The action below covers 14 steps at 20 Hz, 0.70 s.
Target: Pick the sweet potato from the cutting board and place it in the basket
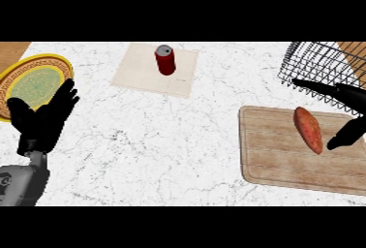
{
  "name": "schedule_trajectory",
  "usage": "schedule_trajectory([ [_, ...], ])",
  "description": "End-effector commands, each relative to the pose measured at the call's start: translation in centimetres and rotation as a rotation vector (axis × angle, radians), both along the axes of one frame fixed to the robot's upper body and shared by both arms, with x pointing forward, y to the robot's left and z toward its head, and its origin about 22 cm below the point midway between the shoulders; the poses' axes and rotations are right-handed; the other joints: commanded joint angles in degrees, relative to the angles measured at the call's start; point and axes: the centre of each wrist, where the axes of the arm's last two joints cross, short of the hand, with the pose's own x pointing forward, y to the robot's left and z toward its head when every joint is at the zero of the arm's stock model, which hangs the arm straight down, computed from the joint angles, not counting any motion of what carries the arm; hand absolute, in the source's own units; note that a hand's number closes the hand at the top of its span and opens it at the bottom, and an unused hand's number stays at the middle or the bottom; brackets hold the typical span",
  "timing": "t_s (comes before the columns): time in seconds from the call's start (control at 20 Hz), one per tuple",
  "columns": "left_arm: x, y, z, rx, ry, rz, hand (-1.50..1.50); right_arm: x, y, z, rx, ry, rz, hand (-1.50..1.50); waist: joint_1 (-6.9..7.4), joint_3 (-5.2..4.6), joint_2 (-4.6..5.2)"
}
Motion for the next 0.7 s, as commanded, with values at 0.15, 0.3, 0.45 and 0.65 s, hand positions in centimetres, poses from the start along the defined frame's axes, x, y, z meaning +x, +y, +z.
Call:
schedule_trajectory([
  [0.15, 0.8, 0.0, 0.3, 0.006, -0.011, 0.0, 0.0, -0.3, -1.0, -3.3, -0.047, 0.074, 0.1, -1.5, -0.04, 0.01, 0.18],
  [0.3, 0.1, -0.2, -1.1, -0.004, 0.001, 0.022, 0.0, 1.5, -1.0, 0.3, -0.047, 0.069, 0.103, -1.5, -0.35, -0.05, -0.03],
  [0.45, -0.3, 1.0, -0.3, -0.003, -0.018, 0.0, 0.0, 0.2, -2.0, -1.9, -0.02, 0.063, 0.1, -1.5, -0.35, -0.02, -0.06],
  [0.65, 0.8, 0.5, 0.1, -0.017, -0.004, 0.018, 0.0, -0.4, -3.4, -2.0, 0.016, 0.077, 0.125, -1.5, -0.35, 0.01, 0.15],
])
